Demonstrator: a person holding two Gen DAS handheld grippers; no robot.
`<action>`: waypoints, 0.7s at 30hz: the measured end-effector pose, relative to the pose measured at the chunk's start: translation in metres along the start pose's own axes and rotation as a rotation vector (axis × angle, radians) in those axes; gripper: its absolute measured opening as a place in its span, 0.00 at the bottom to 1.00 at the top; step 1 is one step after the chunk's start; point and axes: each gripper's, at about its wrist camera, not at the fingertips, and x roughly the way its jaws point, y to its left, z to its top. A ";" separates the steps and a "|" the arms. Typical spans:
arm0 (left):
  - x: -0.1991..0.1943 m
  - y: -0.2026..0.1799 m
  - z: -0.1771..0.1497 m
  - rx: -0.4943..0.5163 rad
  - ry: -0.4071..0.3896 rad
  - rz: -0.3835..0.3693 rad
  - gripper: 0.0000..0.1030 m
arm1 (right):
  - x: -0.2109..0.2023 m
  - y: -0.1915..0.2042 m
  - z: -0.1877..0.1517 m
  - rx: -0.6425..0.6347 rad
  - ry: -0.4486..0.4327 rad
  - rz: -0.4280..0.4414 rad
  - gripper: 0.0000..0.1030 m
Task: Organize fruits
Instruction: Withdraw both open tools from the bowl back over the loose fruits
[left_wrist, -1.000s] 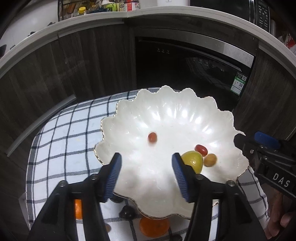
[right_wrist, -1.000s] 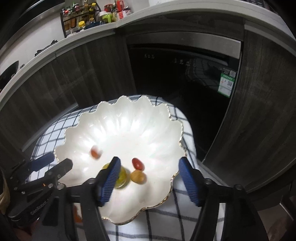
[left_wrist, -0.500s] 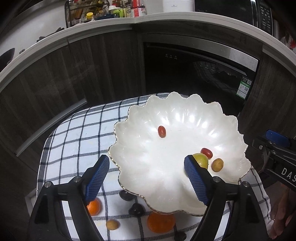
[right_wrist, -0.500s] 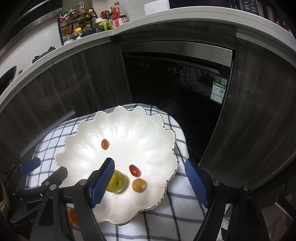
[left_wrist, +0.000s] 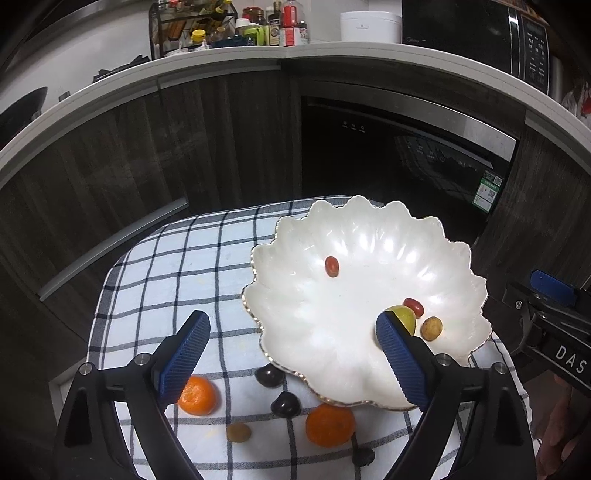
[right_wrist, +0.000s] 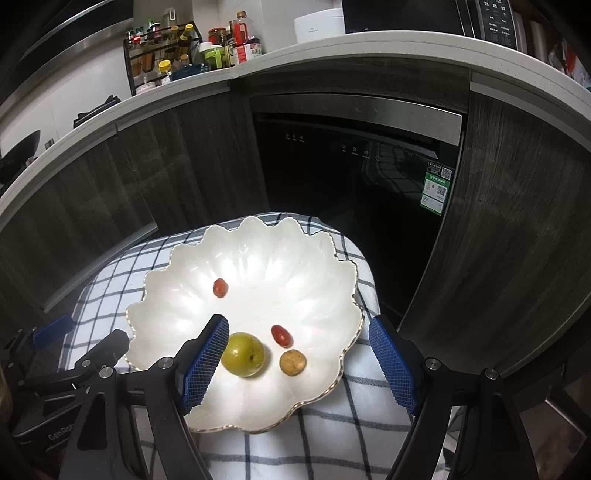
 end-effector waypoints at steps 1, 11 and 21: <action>-0.002 0.002 -0.001 -0.006 -0.001 0.006 0.90 | -0.002 0.001 -0.001 -0.002 -0.002 0.001 0.77; -0.021 0.023 -0.009 -0.047 -0.007 0.015 0.90 | -0.016 0.019 -0.006 -0.019 -0.020 0.022 0.83; -0.035 0.048 -0.021 -0.110 -0.003 0.009 0.90 | -0.029 0.043 -0.015 -0.058 -0.037 0.049 0.83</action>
